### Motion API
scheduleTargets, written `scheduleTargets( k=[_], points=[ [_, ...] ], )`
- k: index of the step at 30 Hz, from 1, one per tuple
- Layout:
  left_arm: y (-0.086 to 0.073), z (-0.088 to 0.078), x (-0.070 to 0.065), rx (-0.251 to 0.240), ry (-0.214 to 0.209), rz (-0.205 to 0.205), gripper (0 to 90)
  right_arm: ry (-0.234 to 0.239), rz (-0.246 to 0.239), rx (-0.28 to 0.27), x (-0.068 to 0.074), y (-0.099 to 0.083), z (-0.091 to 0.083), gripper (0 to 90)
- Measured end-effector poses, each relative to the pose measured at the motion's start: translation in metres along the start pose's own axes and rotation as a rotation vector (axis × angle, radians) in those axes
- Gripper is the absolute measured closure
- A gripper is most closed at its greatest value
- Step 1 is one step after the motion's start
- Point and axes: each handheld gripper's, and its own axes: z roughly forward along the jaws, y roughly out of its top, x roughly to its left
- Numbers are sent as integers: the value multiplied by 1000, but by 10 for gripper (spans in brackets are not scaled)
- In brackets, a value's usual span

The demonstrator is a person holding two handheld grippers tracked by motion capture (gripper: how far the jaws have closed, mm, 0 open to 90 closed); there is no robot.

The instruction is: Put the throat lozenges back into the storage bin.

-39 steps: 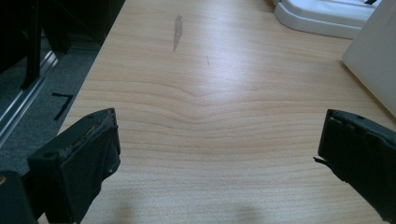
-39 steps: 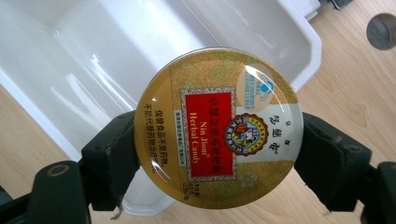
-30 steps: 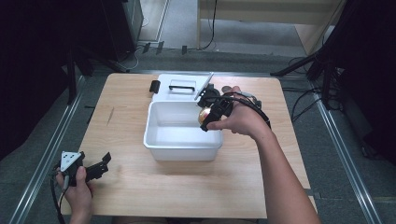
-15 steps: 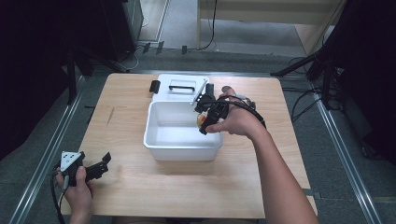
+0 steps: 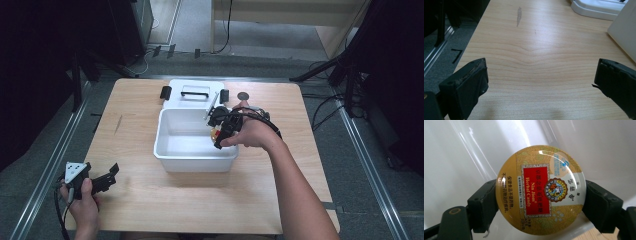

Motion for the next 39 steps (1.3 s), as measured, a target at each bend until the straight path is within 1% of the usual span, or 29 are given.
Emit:
scheduleTargets(
  k=[3, 4, 7, 8, 11, 12, 14, 19, 23, 26, 29, 35, 38, 39],
  points=[
    [0, 0, 0, 1, -1, 0, 0, 1, -6, 5, 1, 0, 3, 202],
    [0, 0, 0, 0, 0, 0, 0, -3, -11, 22, 2, 1, 7, 202],
    [0, 0, 0, -1, 0, -1, 0, -6, -16, 30, 2, 1, 10, 202],
    [0, 0, 0, 1, 0, -1, 0, -12, -22, 43, 3, 2, 13, 202],
    [0, 0, 0, 0, 0, -2, 0, -18, -25, 52, 4, 4, 16, 202],
    [0, 0, 0, 1, -2, -2, 0, -28, -23, 65, 4, 5, 19, 202],
    [0, 0, 0, 1, -3, -3, 0, -35, -21, 71, 5, 7, 20, 202],
    [0, 0, 0, 1, -4, -2, 0, -36, -29, 81, 6, 9, 23, 202],
    [0, 0, 0, 2, -5, -3, 0, -55, -37, 97, 6, 11, 27, 202],
    [0, 0, 0, 2, -5, -3, 0, -55, -26, 104, 6, 12, 28, 201],
    [0, 0, 0, 2, -6, -3, 0, -51, -33, 105, 5, 13, 28, 200],
    [0, 0, 1, 1, -7, -4, 0, -48, -28, 108, 6, 14, 29, 194],
    [0, 0, 1, 3, -7, -5, 0, -40, -23, 113, 6, 14, 30, 152],
    [0, 0, 1, 3, -7, -5, 0, -40, -23, 113, 6, 14, 30, 152]
  ],
)
